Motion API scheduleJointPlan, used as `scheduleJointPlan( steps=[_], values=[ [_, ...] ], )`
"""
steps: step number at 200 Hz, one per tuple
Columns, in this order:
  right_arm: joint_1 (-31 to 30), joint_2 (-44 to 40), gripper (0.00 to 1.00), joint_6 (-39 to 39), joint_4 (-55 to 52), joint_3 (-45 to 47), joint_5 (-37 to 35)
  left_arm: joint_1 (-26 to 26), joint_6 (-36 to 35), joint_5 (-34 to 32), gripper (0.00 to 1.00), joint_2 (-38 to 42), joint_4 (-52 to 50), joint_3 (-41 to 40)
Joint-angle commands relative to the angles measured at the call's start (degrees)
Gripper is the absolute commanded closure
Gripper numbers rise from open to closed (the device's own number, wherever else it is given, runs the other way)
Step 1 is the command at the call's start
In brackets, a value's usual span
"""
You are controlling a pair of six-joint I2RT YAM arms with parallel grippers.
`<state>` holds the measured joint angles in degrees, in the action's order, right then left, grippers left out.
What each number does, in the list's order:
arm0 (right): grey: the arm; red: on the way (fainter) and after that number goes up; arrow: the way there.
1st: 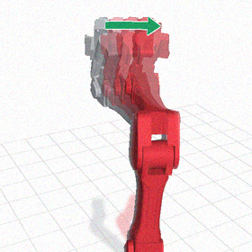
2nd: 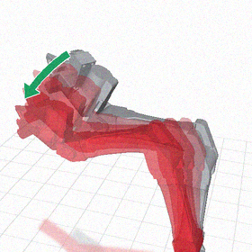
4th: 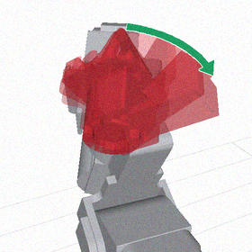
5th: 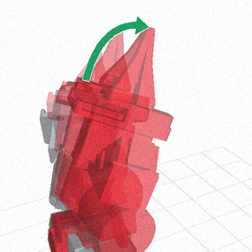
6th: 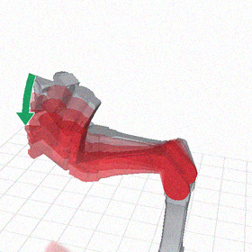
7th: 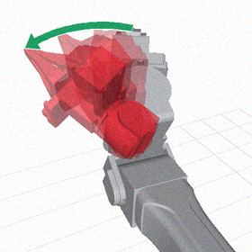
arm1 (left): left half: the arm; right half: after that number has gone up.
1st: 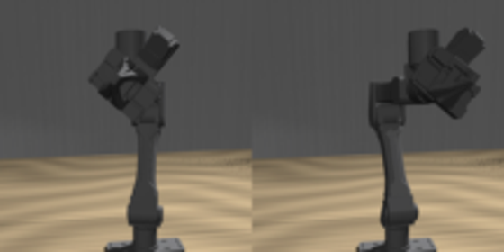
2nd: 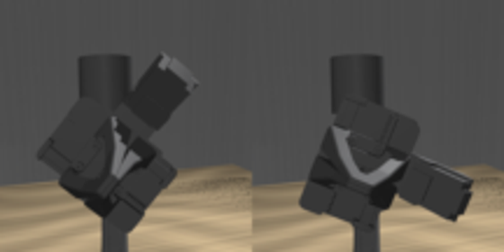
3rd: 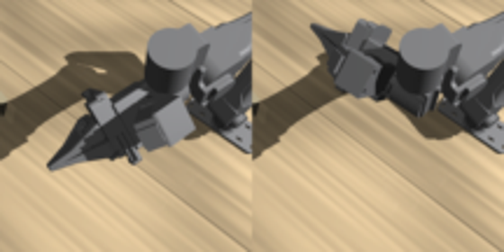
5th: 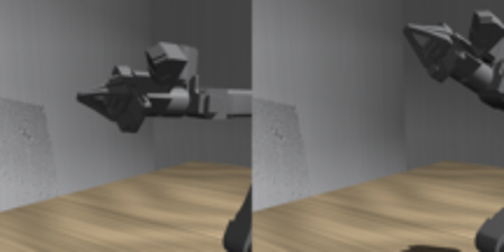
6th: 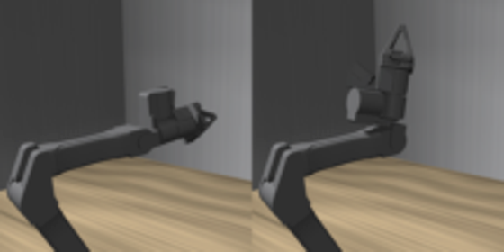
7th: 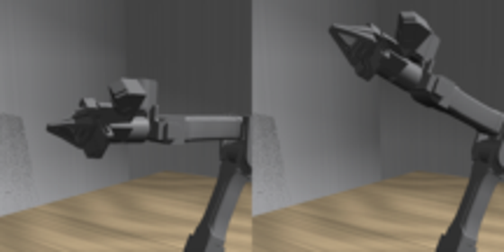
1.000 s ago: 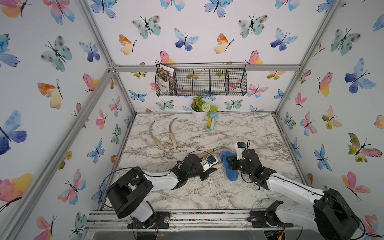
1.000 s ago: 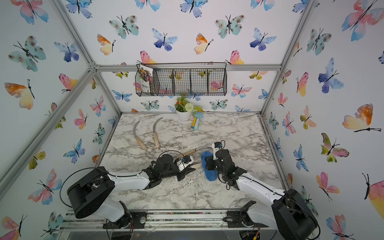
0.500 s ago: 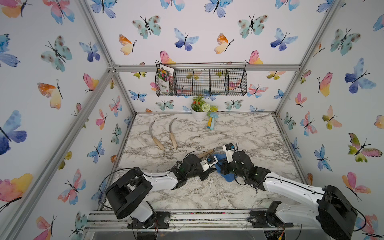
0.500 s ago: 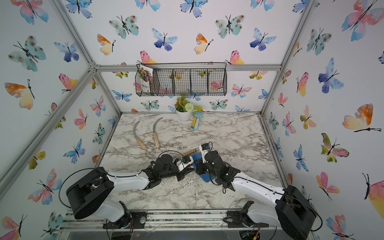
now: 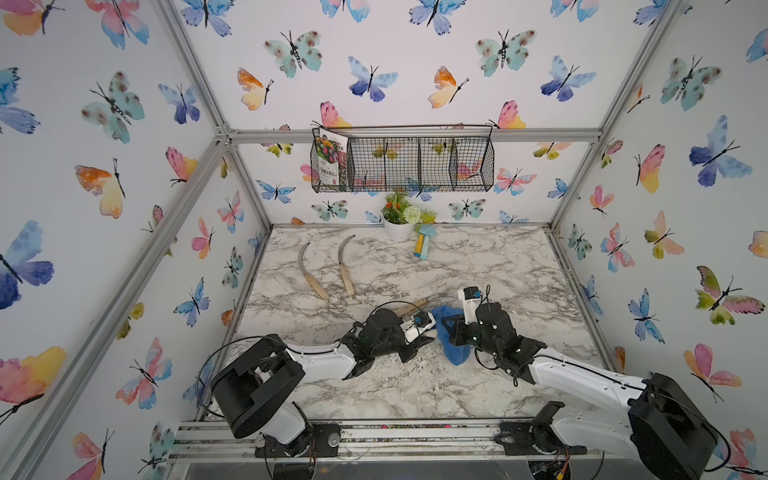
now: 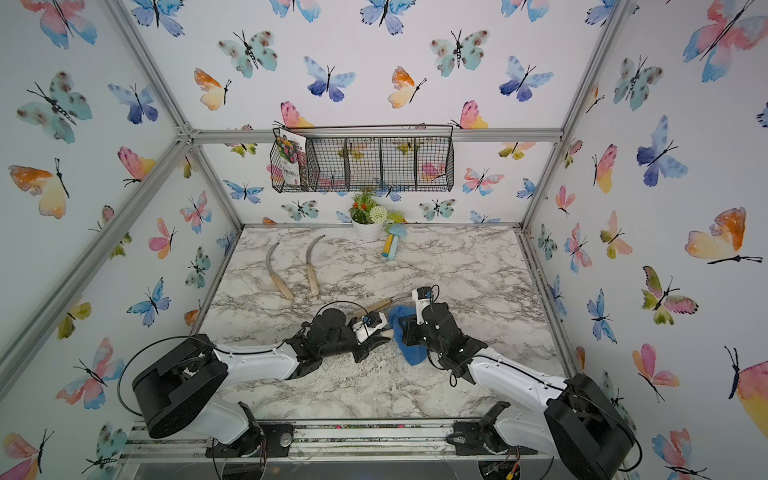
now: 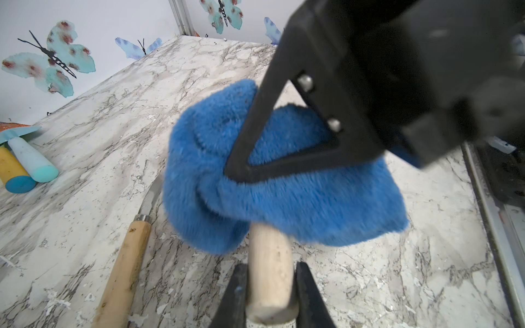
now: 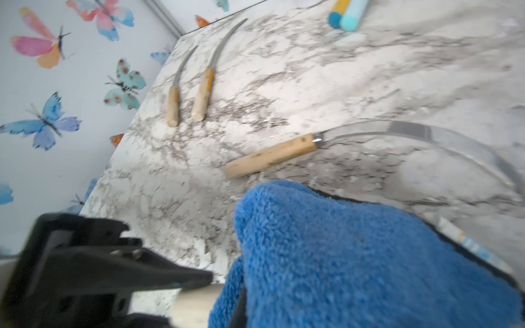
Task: Wipe small sickles with rags
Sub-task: Wipe the small sickle.
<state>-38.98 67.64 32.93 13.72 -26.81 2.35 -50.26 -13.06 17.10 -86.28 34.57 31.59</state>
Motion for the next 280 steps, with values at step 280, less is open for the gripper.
scheduleJointPlan(
  steps=[280],
  values=[
    [0.32,3.92,0.98,-1.29,-3.93,-3.92,1.45,-0.06,-0.05,1.36,1.0,2.13,3.17,0.31]
  ],
)
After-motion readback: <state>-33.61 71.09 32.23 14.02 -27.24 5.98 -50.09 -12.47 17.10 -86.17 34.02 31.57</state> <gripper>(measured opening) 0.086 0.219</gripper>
